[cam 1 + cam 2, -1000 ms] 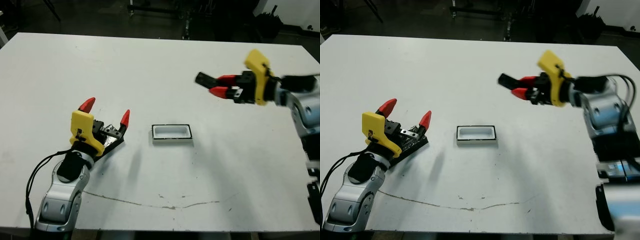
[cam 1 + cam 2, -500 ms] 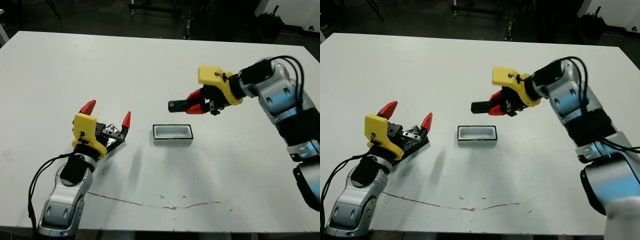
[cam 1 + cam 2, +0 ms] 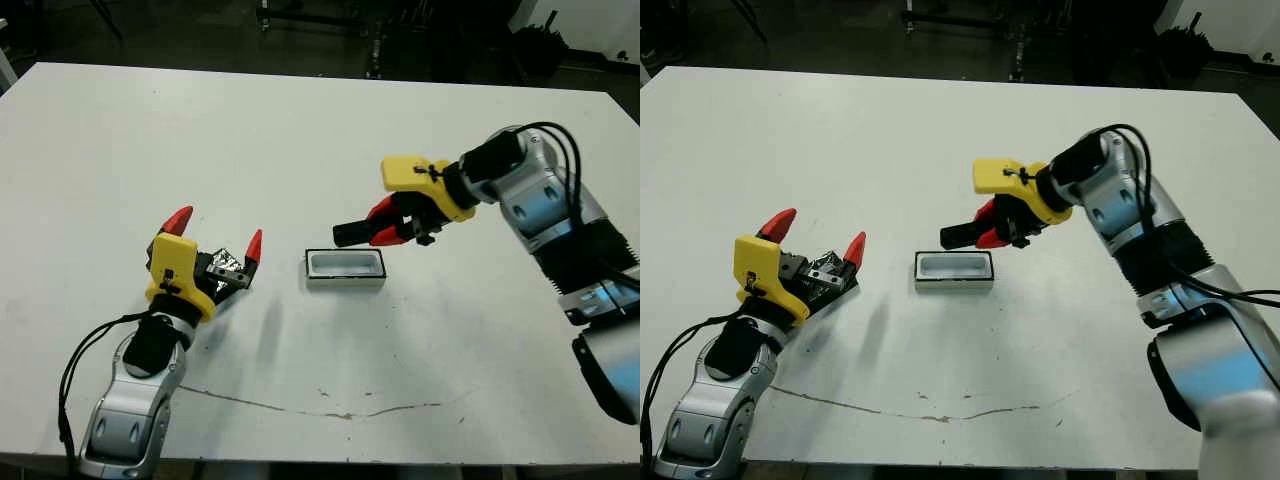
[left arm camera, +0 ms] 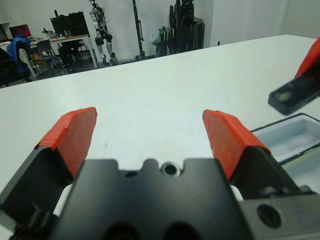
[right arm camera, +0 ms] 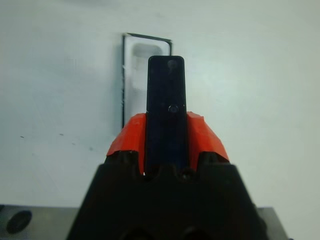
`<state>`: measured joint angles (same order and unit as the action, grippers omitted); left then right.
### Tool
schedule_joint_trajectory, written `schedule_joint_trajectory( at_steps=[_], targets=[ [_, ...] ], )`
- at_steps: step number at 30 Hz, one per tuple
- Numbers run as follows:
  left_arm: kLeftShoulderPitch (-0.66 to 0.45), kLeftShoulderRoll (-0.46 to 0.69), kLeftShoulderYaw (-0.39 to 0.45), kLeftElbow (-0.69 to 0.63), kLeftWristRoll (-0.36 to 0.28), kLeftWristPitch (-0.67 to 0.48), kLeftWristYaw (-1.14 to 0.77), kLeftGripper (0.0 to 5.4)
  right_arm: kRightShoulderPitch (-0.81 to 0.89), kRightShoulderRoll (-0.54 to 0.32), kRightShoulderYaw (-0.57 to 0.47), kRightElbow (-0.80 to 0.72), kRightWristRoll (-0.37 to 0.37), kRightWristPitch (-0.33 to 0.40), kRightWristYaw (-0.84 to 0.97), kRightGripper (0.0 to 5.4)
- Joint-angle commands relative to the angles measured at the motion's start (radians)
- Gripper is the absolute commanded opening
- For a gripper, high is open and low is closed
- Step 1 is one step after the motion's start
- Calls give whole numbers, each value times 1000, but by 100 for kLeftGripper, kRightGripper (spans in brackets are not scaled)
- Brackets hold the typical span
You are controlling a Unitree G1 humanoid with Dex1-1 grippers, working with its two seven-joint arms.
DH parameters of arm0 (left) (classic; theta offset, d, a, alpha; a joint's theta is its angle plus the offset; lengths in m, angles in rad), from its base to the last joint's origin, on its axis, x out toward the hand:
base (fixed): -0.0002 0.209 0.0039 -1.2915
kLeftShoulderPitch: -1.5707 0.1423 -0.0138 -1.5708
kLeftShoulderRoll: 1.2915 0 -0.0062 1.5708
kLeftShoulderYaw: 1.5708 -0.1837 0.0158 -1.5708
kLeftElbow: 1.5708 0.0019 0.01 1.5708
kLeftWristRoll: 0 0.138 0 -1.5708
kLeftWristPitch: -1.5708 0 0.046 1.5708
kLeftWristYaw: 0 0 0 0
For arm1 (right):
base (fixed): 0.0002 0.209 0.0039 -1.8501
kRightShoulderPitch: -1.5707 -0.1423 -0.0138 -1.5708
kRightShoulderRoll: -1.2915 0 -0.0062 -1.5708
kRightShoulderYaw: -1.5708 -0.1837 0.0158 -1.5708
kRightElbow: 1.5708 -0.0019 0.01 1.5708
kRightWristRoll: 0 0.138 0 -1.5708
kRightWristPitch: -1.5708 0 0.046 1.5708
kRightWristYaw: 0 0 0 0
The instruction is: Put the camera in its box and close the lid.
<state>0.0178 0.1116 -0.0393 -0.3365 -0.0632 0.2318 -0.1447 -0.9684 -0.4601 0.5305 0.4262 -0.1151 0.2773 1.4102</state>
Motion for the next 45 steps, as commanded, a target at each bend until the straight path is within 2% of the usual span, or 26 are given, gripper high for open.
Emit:
schedule_joint_trajectory(
  at_steps=[1, 4, 9, 11, 26, 31, 37, 45],
  targets=[
    [10, 1, 0, 0, 2, 3, 1, 540, 12, 8, 10, -24, 2, 52, 24, 167],
    [10, -1, -2, 0, 3, 7, 3, 540, 15, 14, 29, -50, -12, 79, 30, 167],
    [12, -7, 2, 3, -17, 6, -5, 540, 29, 26, 53, -112, -23, 179, 19, 167],
    [13, -7, 3, -2, -26, 15, -6, 540, 38, 27, 65, -137, -30, 197, 9, 167],
    [22, -3, 2, -4, -46, 15, -17, 540, 59, 36, 96, -148, -71, 208, -48, 167],
    [20, -2, 0, 2, -51, 7, -16, 540, 62, 32, 80, -140, -67, 180, -64, 167],
    [16, -2, -4, 4, -48, 6, -15, 540, 52, 31, 57, -122, -52, 182, -62, 167],
    [10, -4, -4, 13, -46, -5, -13, 540, 42, 29, 59, -115, -66, 188, -55, 167]
  ],
)
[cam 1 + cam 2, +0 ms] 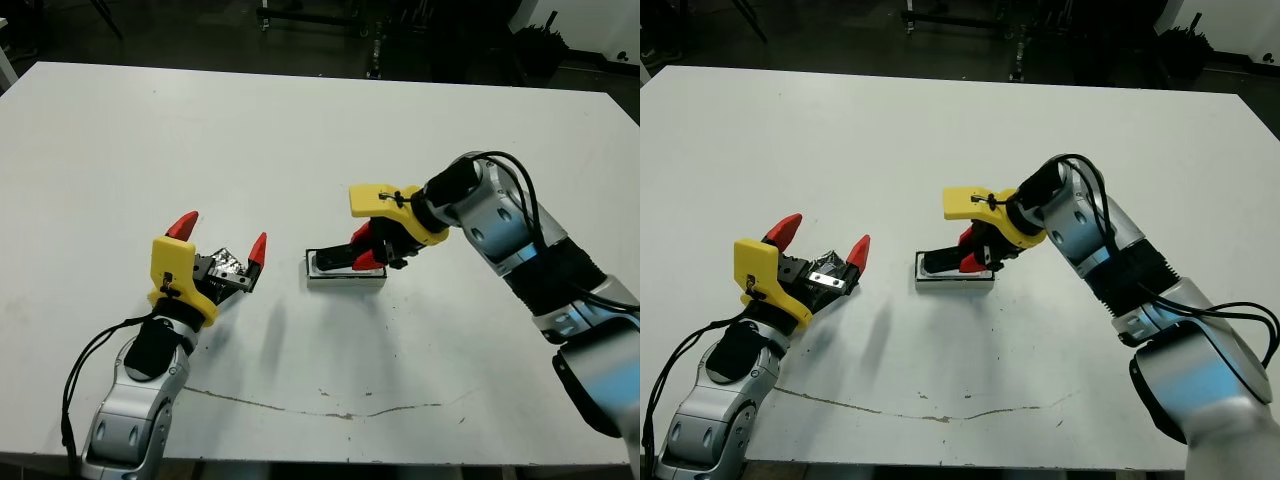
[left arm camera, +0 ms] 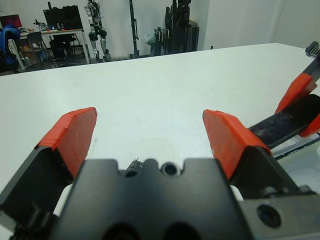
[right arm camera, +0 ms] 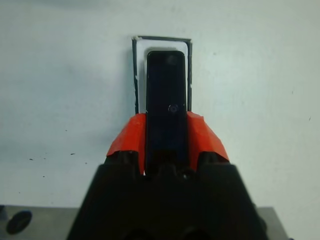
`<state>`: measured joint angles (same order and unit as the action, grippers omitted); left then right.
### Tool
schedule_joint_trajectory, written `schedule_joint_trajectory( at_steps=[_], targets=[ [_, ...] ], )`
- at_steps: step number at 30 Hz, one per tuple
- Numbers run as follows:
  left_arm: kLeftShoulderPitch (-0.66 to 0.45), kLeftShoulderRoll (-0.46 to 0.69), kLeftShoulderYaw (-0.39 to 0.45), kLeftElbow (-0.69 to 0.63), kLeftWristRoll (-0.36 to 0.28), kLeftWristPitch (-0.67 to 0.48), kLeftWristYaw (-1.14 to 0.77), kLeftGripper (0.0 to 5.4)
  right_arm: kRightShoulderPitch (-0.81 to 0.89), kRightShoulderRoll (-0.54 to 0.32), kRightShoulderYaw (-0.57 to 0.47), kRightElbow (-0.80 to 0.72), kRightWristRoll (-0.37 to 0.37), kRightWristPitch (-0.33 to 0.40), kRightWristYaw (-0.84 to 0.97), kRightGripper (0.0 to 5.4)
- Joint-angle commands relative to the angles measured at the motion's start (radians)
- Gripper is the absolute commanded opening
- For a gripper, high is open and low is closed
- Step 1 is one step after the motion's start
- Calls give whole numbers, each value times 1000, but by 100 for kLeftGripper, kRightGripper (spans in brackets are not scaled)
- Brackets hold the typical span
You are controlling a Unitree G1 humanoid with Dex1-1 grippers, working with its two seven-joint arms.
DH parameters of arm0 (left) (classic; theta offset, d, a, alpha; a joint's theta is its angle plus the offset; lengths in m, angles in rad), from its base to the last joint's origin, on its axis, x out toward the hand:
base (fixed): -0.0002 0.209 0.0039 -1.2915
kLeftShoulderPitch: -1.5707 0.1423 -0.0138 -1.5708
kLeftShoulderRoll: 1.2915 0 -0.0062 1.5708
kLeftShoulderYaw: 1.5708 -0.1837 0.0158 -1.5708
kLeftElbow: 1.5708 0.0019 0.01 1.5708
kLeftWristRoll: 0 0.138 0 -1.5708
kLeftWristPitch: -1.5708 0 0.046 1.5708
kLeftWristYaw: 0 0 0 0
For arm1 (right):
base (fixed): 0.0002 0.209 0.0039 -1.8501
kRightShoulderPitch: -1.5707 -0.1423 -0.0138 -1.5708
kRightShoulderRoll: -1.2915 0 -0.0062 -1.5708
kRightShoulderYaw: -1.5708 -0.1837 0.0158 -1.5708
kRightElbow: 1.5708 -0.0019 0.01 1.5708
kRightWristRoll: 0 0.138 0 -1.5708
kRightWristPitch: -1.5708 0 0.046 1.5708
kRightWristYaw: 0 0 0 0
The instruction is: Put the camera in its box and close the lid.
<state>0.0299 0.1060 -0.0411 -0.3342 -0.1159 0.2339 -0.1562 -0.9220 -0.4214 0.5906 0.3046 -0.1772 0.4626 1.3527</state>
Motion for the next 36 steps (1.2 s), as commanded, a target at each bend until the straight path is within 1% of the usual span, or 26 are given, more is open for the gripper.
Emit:
schedule_joint_trajectory(
  at_steps=[1, 4, 7, 10, 15, 20, 23, 24, 26, 27, 29, 33, 36],
  targets=[
    [-2, 2, -3, 10, 8, -8, -2, 540, -2, -8, 1, 11, -2, -5, 7, 167],
    [-1, -1, -3, 5, 4, 2, 0, 540, 6, -7, 12, 9, -9, -31, 8, 167],
    [0, -3, -4, 0, 4, 4, 3, 540, 9, 3, 29, 12, -19, -39, 9, 167],
    [2, 0, -9, -6, 18, 6, 12, 540, 13, 11, 41, 20, -32, -70, -2, 167],
    [10, -2, -7, -9, 9, -2, 8, 540, 11, 31, 49, 64, -44, -68, -3, 167],
    [15, -3, -6, -11, 6, 0, 9, 540, 20, 37, 49, 80, -45, -123, -4, 167],
    [17, 1, -8, -10, 10, -2, 5, 540, 23, 46, 52, 81, -51, -103, -8, 167],
    [18, 1, -9, -10, 10, -3, 5, 540, 26, 46, 54, 78, -53, -126, -11, 167],
    [19, -3, -8, -8, 7, -5, 6, 540, 25, 52, 62, 72, -61, -134, -10, 167],
    [20, -4, -8, -6, 7, -7, 7, 540, 23, 57, 65, 69, -64, -130, -8, 167],
    [20, -5, -7, -4, 7, -10, 6, 540, 18, 69, 68, 64, -70, -97, -5, 167],
    [24, -6, -11, -8, 16, -9, 13, 540, 21, 81, 65, 46, -70, -96, -4, 167],
    [26, -6, -12, -9, 18, -10, 15, 540, 23, 90, 60, 34, -69, -65, -2, 167]
  ],
)
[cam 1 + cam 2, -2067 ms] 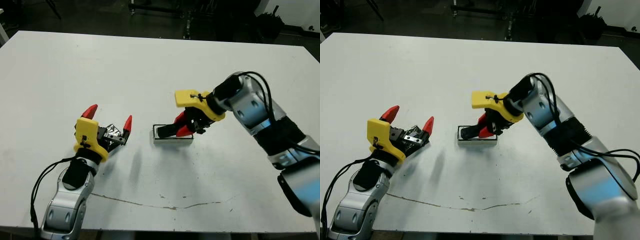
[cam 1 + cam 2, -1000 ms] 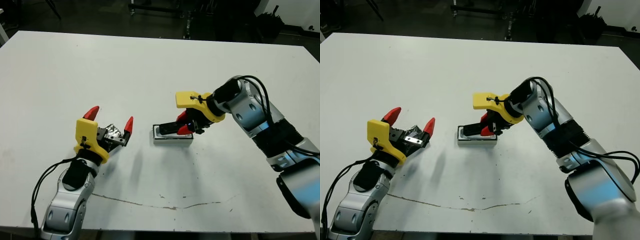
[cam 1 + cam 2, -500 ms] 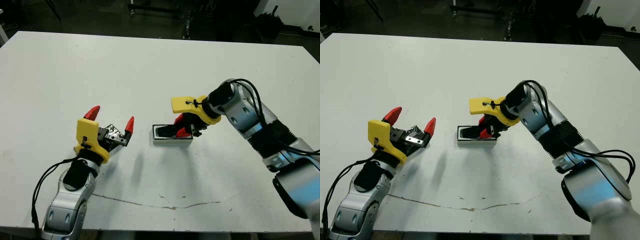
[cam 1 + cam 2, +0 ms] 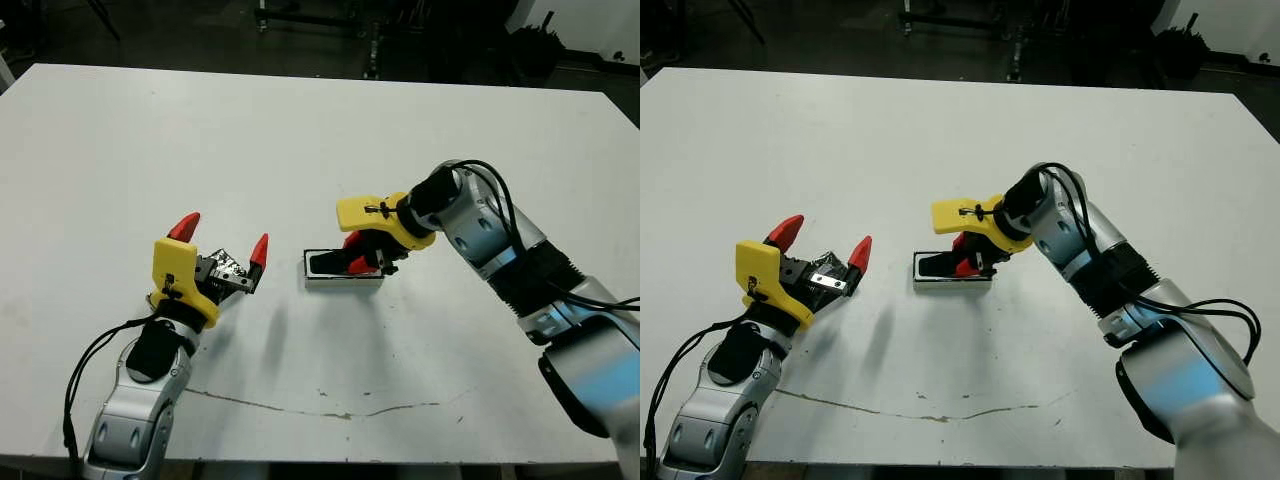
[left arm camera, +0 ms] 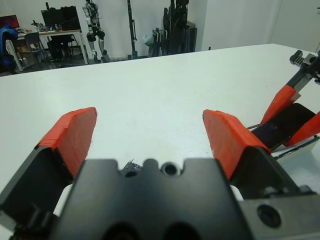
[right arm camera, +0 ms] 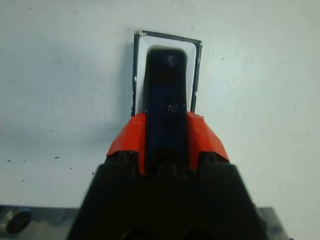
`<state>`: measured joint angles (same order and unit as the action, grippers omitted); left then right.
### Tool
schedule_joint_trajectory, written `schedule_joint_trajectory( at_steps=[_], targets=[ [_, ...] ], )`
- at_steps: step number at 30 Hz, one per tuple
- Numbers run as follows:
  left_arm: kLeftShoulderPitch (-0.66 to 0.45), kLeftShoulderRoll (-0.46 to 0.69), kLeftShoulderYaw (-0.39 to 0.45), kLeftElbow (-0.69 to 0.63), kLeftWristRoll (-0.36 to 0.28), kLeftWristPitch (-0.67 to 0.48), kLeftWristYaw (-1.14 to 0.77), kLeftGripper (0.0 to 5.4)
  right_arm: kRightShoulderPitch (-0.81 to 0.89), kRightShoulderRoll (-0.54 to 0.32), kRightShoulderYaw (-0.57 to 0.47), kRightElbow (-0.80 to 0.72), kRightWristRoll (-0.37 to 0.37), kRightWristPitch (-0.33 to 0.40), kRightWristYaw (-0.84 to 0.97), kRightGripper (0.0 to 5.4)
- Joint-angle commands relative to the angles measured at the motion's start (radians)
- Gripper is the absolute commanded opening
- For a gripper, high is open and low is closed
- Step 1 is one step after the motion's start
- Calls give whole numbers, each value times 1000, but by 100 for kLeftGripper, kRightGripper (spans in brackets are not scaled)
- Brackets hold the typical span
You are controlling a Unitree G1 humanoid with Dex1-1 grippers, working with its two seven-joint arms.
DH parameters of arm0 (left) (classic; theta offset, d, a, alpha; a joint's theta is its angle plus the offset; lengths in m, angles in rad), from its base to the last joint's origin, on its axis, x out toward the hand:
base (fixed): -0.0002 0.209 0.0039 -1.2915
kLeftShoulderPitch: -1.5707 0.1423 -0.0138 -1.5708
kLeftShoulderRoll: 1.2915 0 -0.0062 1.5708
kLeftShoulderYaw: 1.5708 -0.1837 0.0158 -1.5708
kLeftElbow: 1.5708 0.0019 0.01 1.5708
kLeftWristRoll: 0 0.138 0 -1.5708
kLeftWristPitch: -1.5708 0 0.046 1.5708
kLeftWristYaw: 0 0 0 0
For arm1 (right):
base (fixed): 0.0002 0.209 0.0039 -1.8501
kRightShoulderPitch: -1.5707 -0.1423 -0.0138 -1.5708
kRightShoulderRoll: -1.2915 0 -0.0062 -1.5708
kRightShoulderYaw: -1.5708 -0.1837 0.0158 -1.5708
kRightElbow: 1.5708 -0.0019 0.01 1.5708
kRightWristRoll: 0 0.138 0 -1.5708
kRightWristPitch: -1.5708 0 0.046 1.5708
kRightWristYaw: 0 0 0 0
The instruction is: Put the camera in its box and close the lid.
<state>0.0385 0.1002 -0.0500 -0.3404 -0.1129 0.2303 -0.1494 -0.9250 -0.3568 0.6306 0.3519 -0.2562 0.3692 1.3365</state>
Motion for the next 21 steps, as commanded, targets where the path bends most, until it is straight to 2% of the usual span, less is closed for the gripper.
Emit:
schedule_joint_trajectory(
  at_steps=[1, 8, 10, 14, 17, 21],
  targets=[
    [18, -1, -2, -2, 12, -6, 6, 540, 25, 28, 21, -15, 11, 38, 17, 167],
    [19, 1, -2, -3, 8, -1, 2, 540, 29, 26, 14, -18, 22, 46, 21, 167],
    [19, 0, -1, -2, 6, -3, 1, 540, 30, 20, 5, -17, 25, 19, 14, 204],
    [17, 2, 0, 1, 3, -5, -2, 540, 35, 11, -27, -6, 42, -19, 5, 246],
    [17, 2, -1, 0, 6, -2, -1, 540, 36, 3, -56, 0, 59, 3, -3, 287],
    [18, 2, -1, 0, 8, -1, 2, 540, 27, -17, -80, 17, 71, -18, -16, 340]
  ],
)
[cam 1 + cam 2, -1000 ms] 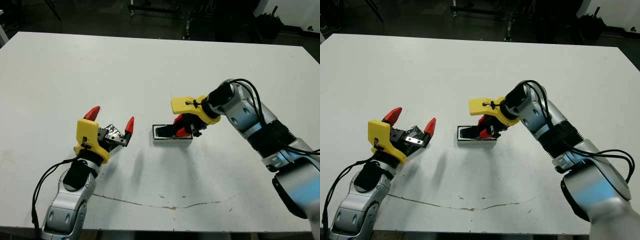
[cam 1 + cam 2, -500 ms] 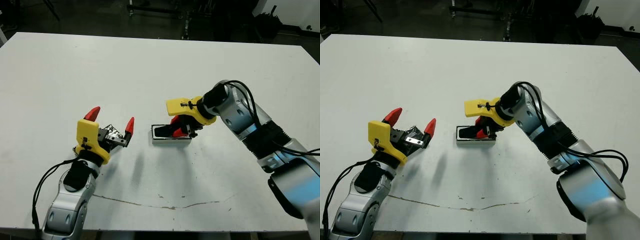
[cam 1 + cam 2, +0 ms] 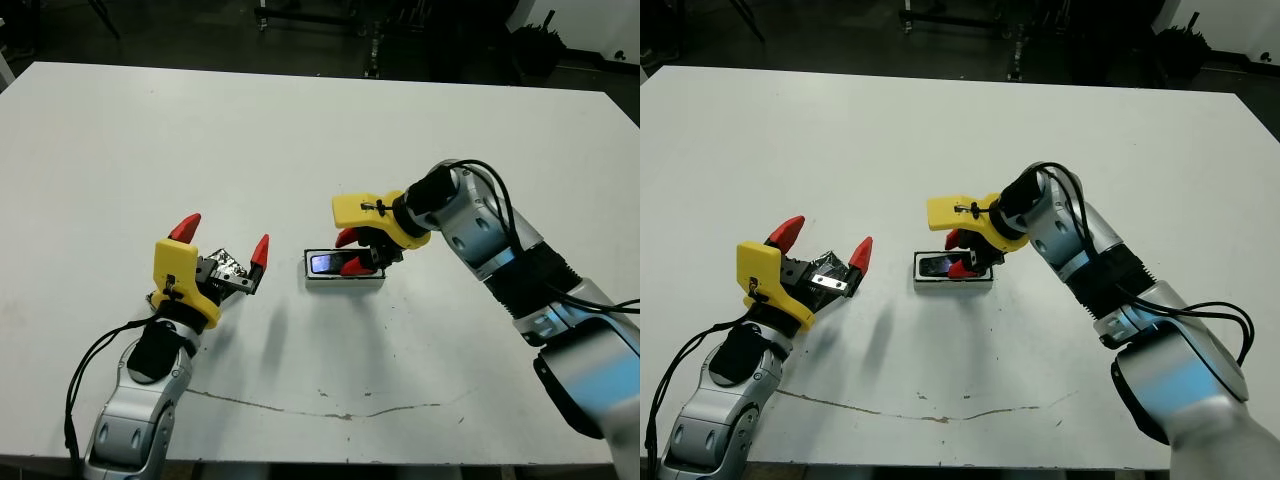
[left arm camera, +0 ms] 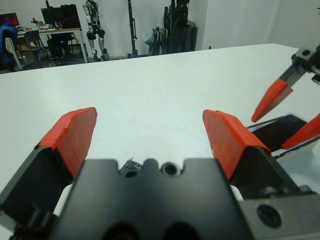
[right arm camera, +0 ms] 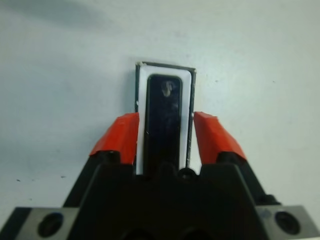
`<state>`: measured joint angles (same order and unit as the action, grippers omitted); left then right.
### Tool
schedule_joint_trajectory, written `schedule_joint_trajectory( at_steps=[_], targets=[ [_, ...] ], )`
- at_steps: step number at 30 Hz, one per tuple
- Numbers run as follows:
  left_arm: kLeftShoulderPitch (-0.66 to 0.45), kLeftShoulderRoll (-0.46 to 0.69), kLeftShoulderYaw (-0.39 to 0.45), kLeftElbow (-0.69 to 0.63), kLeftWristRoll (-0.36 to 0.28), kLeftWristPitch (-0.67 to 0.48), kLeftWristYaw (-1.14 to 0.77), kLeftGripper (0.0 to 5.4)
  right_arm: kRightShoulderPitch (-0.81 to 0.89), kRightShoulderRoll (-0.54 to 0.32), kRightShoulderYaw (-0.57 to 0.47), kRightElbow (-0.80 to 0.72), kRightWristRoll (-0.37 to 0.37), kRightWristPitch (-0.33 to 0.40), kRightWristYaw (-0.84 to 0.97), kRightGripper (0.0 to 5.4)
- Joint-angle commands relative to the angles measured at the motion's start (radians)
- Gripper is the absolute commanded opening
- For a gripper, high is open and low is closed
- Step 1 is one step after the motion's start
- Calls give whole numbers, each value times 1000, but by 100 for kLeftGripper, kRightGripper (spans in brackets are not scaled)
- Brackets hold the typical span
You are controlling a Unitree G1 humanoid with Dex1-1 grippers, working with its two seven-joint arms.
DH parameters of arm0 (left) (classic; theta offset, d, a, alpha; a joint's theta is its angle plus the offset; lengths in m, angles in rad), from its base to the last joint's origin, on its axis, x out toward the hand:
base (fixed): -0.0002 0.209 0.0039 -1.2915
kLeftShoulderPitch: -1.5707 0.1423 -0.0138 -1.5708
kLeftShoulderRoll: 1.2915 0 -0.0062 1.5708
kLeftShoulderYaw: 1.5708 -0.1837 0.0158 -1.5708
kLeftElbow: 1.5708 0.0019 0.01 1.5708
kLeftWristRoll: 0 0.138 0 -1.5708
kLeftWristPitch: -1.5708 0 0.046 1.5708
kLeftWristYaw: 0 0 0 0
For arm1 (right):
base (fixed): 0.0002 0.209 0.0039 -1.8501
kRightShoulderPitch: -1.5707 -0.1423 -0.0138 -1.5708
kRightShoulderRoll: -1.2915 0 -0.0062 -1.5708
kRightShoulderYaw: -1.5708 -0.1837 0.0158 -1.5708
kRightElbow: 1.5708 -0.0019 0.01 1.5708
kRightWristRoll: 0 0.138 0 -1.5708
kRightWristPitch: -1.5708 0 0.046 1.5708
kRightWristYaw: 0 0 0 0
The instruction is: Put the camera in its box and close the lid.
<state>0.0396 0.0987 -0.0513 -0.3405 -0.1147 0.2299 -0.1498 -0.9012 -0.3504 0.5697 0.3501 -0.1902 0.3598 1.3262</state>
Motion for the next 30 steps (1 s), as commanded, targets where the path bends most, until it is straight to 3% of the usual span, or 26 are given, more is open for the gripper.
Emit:
schedule_joint_trajectory(
  at_steps=[1, 8, 14, 17, 23, 30],
  targets=[
    [16, 5, -1, 0, 13, 1, 4, 540, -2, -29, -27, 31, 7, -16, -9, 356],
    [13, 2, 4, 6, -4, -2, -5, 540, -32, -61, -98, 108, 36, -164, -16, 453],
    [8, 3, 3, 11, 5, 0, -2, 540, -58, -95, -195, 87, 130, -60, 40, 537],
    [7, 1, 5, 15, 1, -3, -3, 540, -45, -115, -265, 35, 182, -14, 11, 539],
    [0, 4, 4, 16, 6, 2, -2, 540, 107, -98, -475, -224, 263, 66, -275, 530],
    [-2, 3, 5, 13, 3, 3, -3, 540, 277, -71, -512, -398, 292, 132, -479, 440]
  ],
)
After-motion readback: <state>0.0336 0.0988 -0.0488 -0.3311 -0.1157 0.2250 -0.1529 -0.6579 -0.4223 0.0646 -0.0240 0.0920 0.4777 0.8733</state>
